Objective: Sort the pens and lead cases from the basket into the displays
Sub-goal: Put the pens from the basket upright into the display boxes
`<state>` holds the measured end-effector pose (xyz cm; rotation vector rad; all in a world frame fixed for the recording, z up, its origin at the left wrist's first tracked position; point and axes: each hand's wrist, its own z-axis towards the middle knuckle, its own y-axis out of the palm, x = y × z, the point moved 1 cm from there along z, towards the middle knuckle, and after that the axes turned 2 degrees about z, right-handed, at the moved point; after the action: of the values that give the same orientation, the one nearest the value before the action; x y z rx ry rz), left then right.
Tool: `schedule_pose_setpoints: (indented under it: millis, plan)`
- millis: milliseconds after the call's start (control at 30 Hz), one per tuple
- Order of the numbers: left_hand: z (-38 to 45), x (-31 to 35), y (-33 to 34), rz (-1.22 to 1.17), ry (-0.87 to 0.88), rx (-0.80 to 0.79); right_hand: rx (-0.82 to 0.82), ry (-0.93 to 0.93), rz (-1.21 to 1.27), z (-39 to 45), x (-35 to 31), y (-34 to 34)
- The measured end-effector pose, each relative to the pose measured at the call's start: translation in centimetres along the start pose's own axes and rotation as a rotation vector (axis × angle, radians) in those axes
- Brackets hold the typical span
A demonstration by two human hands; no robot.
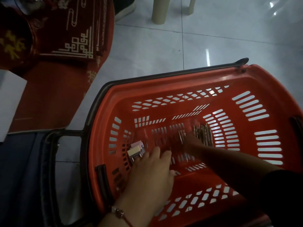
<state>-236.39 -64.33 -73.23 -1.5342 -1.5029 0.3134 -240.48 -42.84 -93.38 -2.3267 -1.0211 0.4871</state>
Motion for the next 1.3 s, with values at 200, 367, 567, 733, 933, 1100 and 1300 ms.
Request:
schedule_pose_setpoints:
  millis: [200, 367, 567, 733, 933, 1100, 1300]
  plan:
    - [-0.2, 0.2, 0.2, 0.002, 0.006, 0.003, 0.068, -0.061, -0.141, -0.2, 0.3, 2.3]
    - [-0.8, 0.0, -0.6, -0.081, -0.049, 0.062, -0.378, -0.18, 0.129, -5.0, -2.2, -1.5]
    - [-2.0, 0.1, -4.2, -0.771, -0.373, 0.08, -0.855, -0.332, 0.66, -17.1, -4.2, -8.6]
    - [-5.7, 2.7, -7.0, -1.29, -0.219, -0.045, -1.161, -0.422, 0.945, -26.1, -5.5, -11.7]
    - [-10.7, 3.9, -9.9, -1.129, -0.019, 0.156, -1.091, -0.485, 0.937, -32.9, -6.6, -12.2]
    - [-15.4, 2.7, -12.9, -1.155, -0.047, 0.519, -1.118, -0.565, 1.011, -37.3, -7.8, -11.6]
    - [-23.2, -1.7, -16.3, -1.011, -0.111, 0.928, -0.603, -0.636, 0.816, -42.2, -11.9, -10.4]
